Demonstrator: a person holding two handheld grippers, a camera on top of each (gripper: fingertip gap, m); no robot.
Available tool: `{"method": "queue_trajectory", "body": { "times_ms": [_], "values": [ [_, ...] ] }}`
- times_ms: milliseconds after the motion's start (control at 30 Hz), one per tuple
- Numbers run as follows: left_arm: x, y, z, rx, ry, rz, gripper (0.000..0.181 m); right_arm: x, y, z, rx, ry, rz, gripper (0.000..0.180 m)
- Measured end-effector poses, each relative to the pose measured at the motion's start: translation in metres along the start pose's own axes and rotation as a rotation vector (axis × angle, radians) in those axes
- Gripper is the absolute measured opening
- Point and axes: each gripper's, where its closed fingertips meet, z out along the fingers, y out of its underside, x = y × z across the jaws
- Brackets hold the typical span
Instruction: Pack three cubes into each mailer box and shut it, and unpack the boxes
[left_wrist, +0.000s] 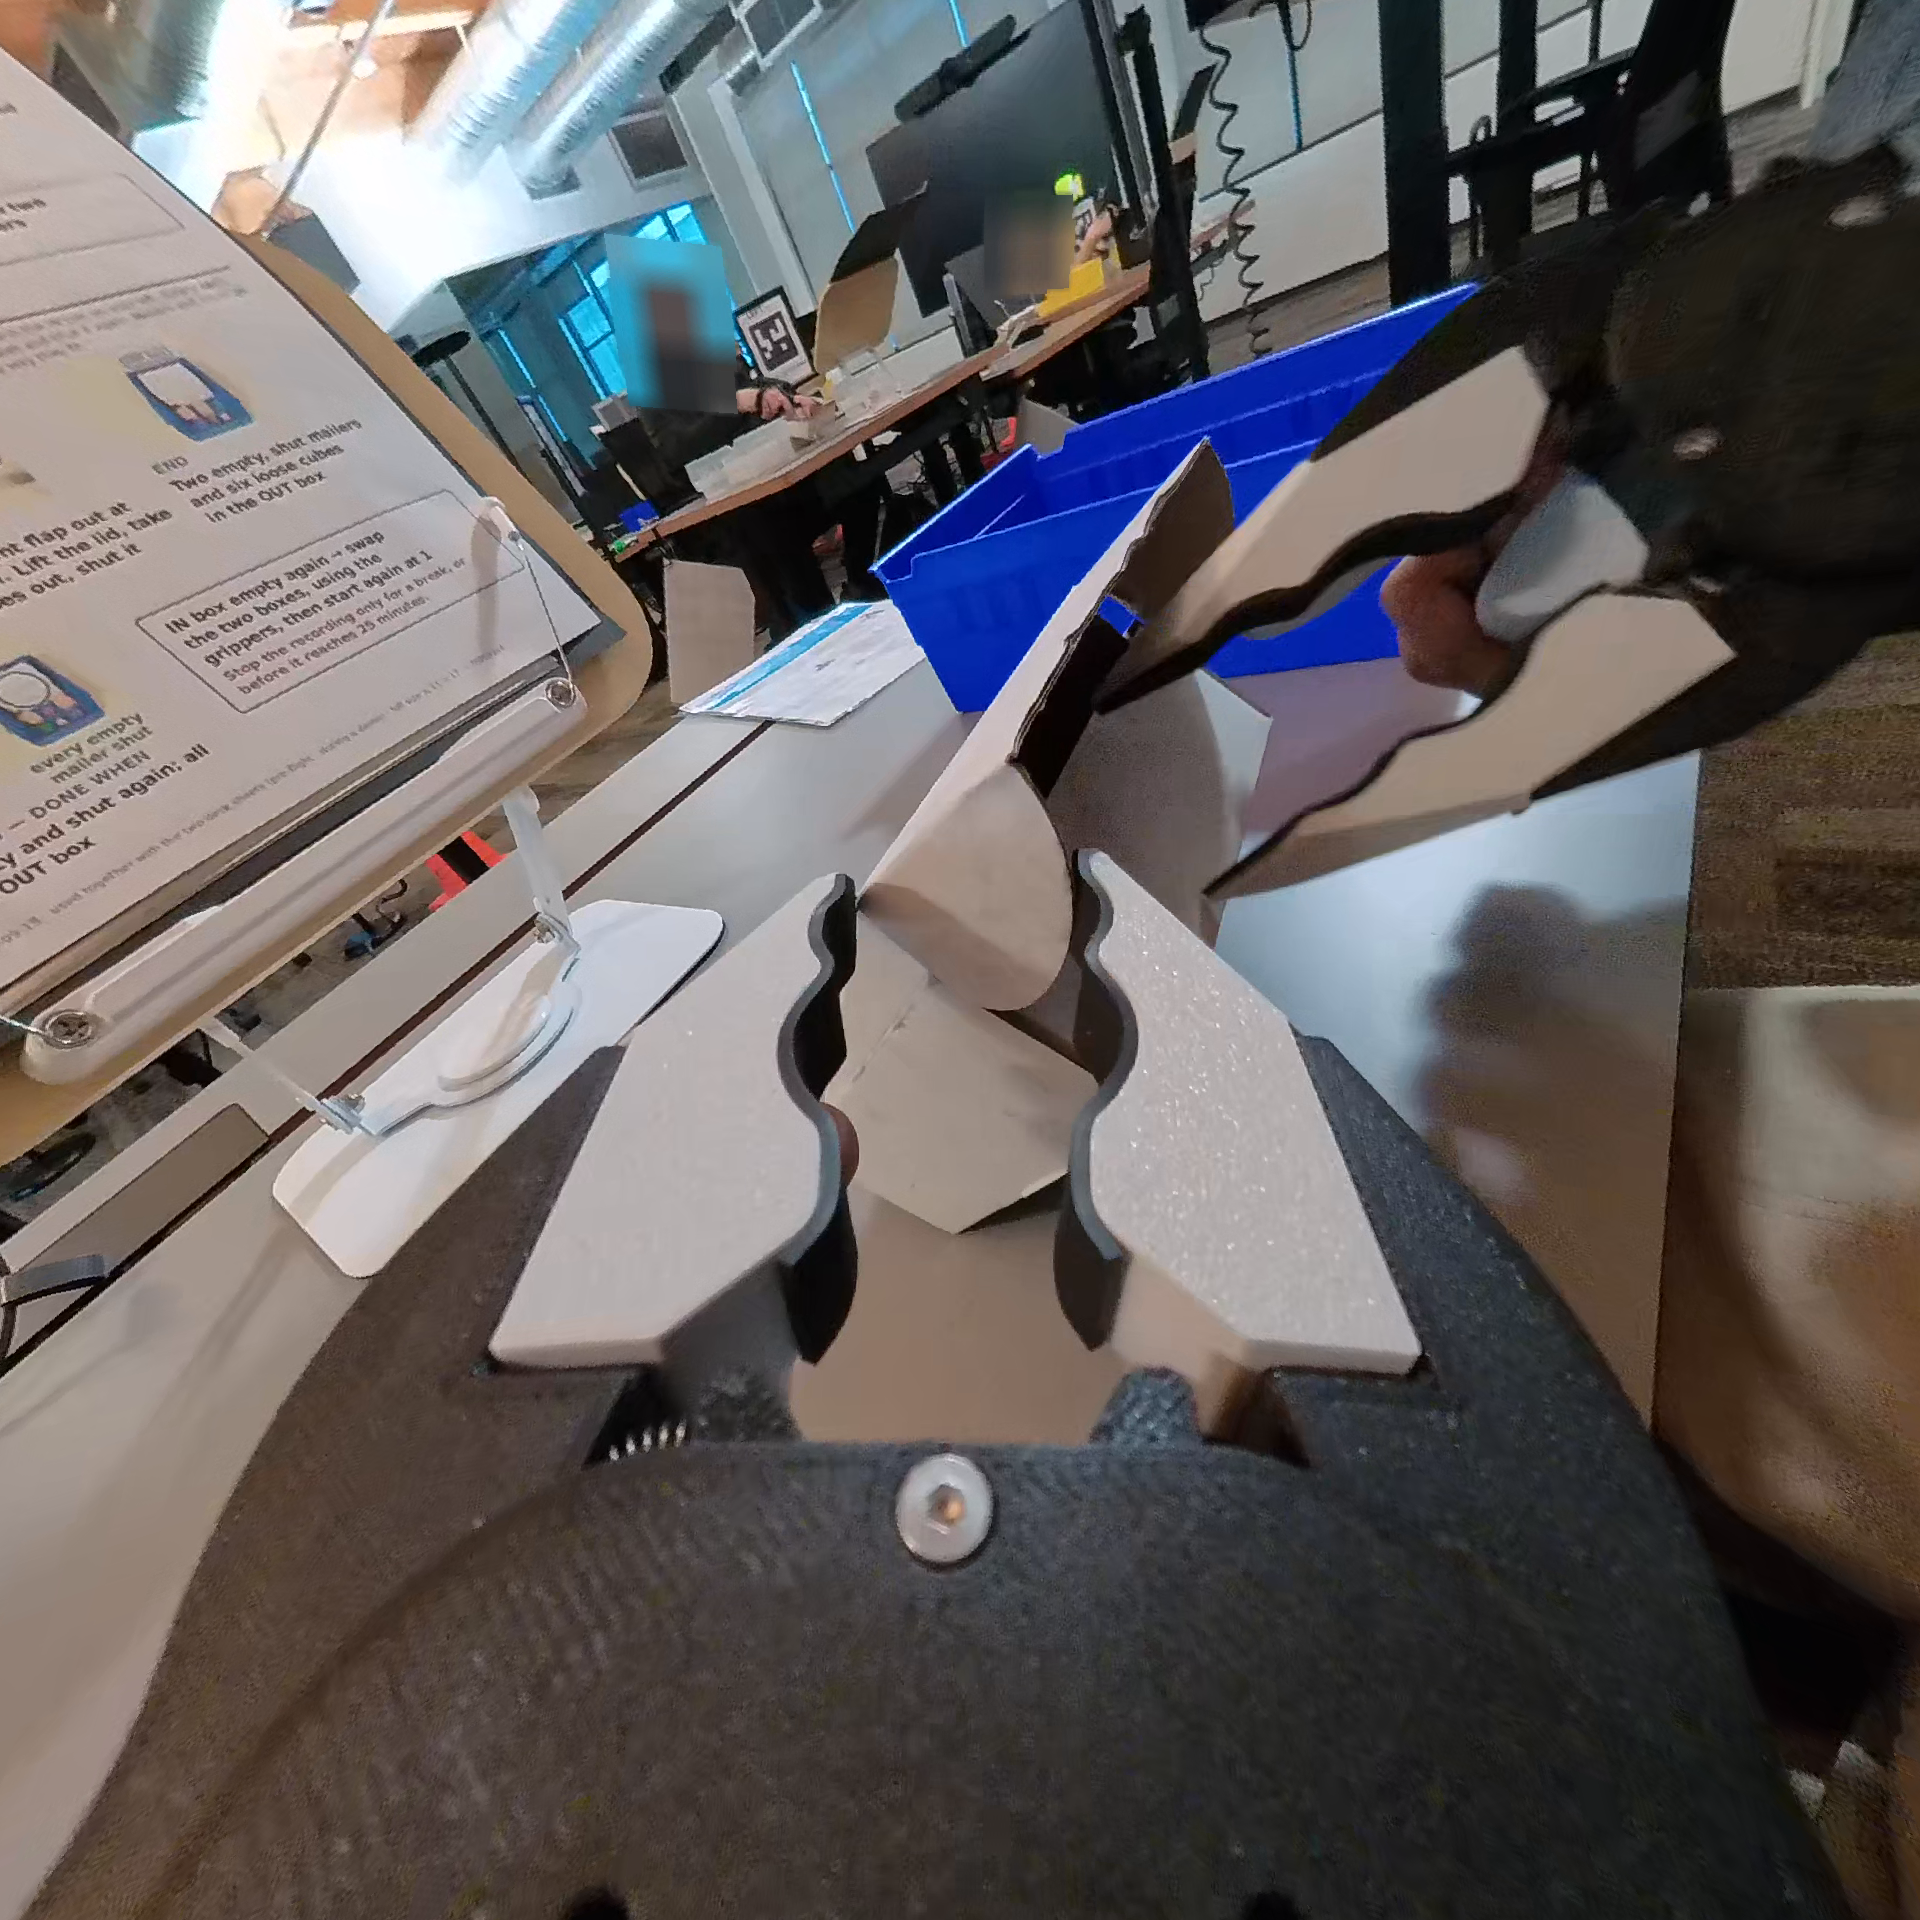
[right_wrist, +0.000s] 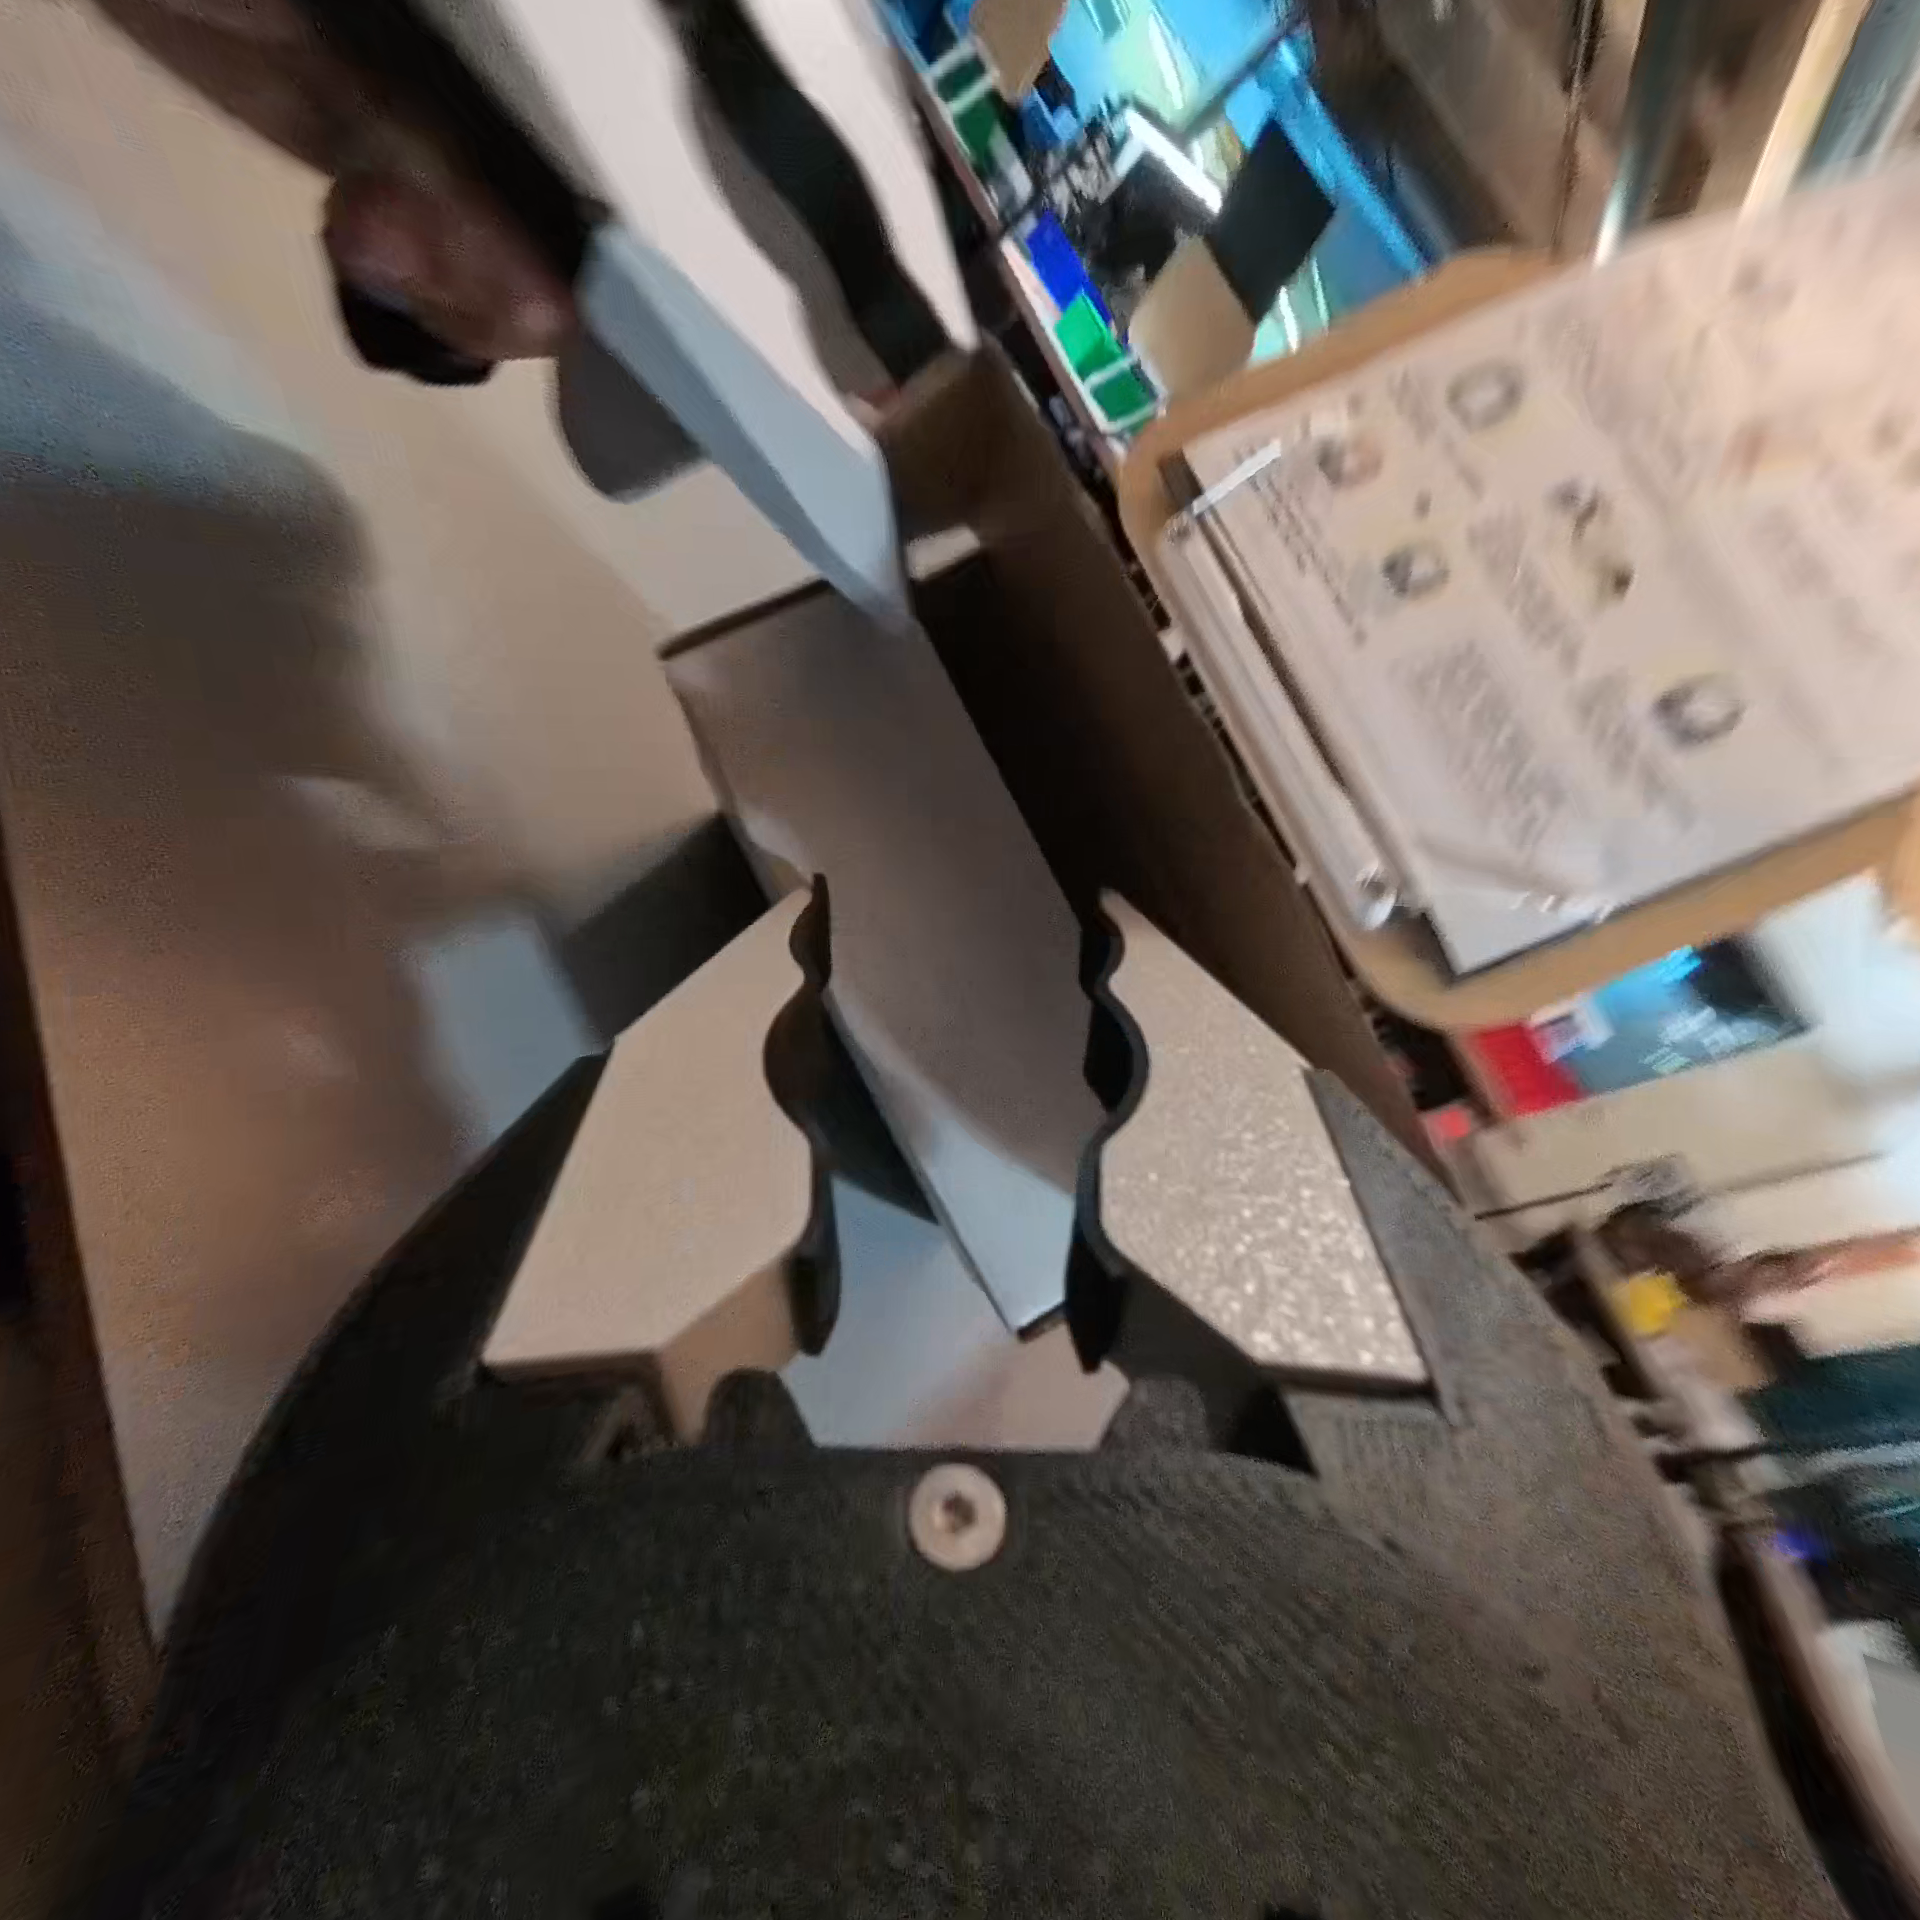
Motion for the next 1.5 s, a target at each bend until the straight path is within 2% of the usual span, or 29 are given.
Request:
{"method": "queue_trajectory", "body": {
  "times_ms": [33, 233, 367, 533, 600, 667, 833, 967, 1300, 1500],
  "values": [
    [0.0, 0.0, 0.0, 0.0, -0.001, 0.0, 0.041, 0.005, 0.004, 0.001, -0.001, -0.008, 0.081, 0.051],
    [-0.002, -0.004, 0.0, 0.014, -0.012, -0.015, 0.04, 0.016, 0.003, -0.002, 0.059, -0.039, 0.383, 0.053],
    [-0.004, -0.007, 0.0, 0.029, -0.027, -0.031, 0.04, 0.004, 0.015, 0.004, -0.009, -0.113, 0.49, 0.056],
    [-0.014, -0.013, 0.0, 0.048, -0.064, -0.031, 0.04, -0.008, 0.021, 0.005, -0.041, -0.2, 0.571, 0.044],
    [-0.025, -0.015, 0.003, 0.04, -0.112, 0.03, 0.039, -0.016, 0.023, 0.006, -0.06, -0.243, 0.585, 0.041],
    [-0.038, -0.021, 0.006, 0.045, -0.162, 0.069, 0.029, -0.021, 0.024, 0.007, -0.074, -0.265, 0.583, 0.038],
    [-0.065, -0.023, 0.022, 0.02, -0.207, 0.02, 0.028, -0.034, 0.028, 0.006, -0.115, -0.306, 0.515, 0.03],
    [-0.094, -0.01, 0.038, -0.036, -0.273, -0.073, 0.028, -0.044, 0.035, 0.006, -0.155, -0.343, 0.471, 0.021],
    [-0.15, 0.035, 0.049, -0.122, -0.395, -0.48, 0.031, -0.047, 0.038, 0.004, -0.143, -0.378, 0.475, 0.017],
    [-0.162, 0.049, 0.04, -0.16, -0.471, -0.442, 0.032, -0.047, 0.038, 0.004, -0.129, -0.391, 0.478, 0.019]
  ]
}}
